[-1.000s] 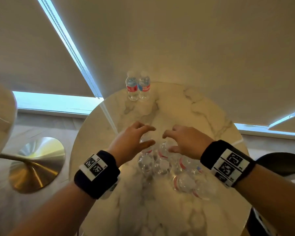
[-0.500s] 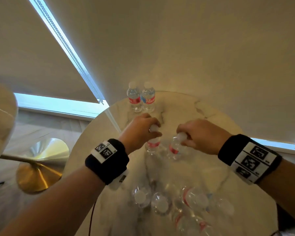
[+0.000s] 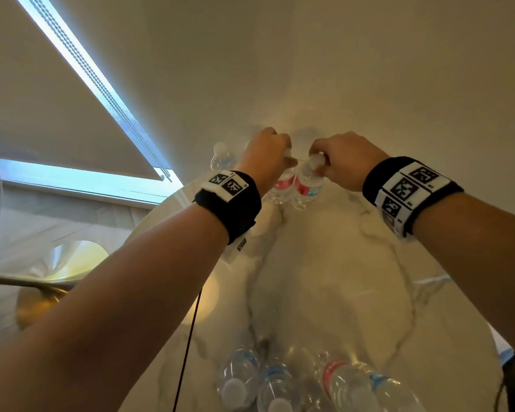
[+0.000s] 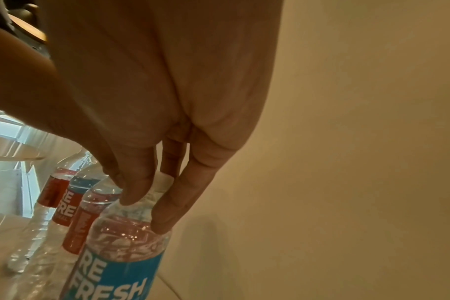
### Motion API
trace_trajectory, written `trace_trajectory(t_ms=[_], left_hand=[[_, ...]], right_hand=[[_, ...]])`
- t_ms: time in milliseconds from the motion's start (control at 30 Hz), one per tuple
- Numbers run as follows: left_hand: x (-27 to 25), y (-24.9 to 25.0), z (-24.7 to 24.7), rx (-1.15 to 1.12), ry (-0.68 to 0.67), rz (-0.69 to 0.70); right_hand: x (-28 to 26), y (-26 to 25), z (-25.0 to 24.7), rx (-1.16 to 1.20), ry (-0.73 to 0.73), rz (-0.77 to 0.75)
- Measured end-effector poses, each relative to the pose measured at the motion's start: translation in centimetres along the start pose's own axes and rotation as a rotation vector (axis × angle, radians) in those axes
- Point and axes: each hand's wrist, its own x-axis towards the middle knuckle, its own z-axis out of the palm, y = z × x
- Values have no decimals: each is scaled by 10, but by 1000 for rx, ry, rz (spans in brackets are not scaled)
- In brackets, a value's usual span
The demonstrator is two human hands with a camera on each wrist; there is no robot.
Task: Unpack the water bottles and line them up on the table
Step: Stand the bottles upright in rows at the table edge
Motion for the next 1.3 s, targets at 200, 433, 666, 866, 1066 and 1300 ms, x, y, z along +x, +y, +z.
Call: trace_trajectory(t_ms=[200, 433, 666, 866, 1066, 1300], left_hand=[[-1, 6, -7, 29, -39, -44], [-97, 21, -44, -90, 56, -5], [-262, 23, -67, -136, -351, 61], [-332, 9, -58, -56, -571, 88], [-314, -3, -41, -177, -436, 54], [-222, -37, -56, -144, -238, 10]], right_hand=[[2, 0, 2, 33, -8, 44], [-78, -38, -12, 151, -4, 82], [-218, -114, 14, 270, -256, -255], [-266, -147, 49, 153, -476, -398], [-241, -144, 50, 139, -395, -355], [-133, -118, 37, 105, -243, -233]])
